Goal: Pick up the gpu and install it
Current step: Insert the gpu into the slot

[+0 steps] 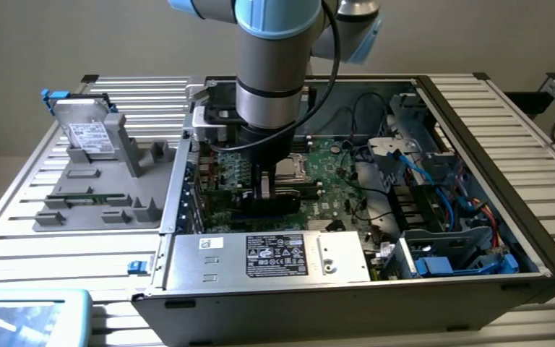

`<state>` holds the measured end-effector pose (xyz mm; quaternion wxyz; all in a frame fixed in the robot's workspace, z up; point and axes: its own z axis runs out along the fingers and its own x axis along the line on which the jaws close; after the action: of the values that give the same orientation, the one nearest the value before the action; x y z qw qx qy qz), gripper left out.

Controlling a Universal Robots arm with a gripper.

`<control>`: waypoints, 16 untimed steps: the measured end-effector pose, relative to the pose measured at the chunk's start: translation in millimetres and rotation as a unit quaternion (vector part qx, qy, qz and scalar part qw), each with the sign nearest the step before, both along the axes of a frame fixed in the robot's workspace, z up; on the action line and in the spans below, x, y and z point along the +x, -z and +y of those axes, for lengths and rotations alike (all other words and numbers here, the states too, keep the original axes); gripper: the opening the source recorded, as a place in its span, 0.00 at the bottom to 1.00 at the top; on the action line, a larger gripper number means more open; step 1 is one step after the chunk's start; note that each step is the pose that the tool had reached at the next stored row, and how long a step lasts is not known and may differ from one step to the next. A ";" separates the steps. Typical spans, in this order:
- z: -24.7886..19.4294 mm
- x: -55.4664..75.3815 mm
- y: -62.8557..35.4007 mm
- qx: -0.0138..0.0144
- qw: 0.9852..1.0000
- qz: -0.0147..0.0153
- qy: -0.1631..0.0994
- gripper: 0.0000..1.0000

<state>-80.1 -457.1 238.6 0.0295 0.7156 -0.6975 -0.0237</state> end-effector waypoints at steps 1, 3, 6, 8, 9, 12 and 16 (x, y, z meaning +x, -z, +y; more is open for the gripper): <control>0.0 0.0 0.0 0.000 1.000 0.000 0.000 0.29; 0.1 -0.5 0.0 0.000 1.000 0.000 0.000 0.29; 0.3 -1.7 -0.1 0.001 1.000 0.002 0.001 0.29; 0.4 -2.2 0.0 0.001 1.000 0.001 0.002 0.29; 0.4 -2.1 0.0 0.001 1.000 0.001 0.002 0.29; 0.4 -2.4 0.0 0.001 1.000 0.002 0.002 0.29; 0.4 -2.4 0.0 0.001 1.000 0.002 0.002 0.29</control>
<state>-82.5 -456.6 238.6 0.0299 0.7142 -0.6989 -0.0255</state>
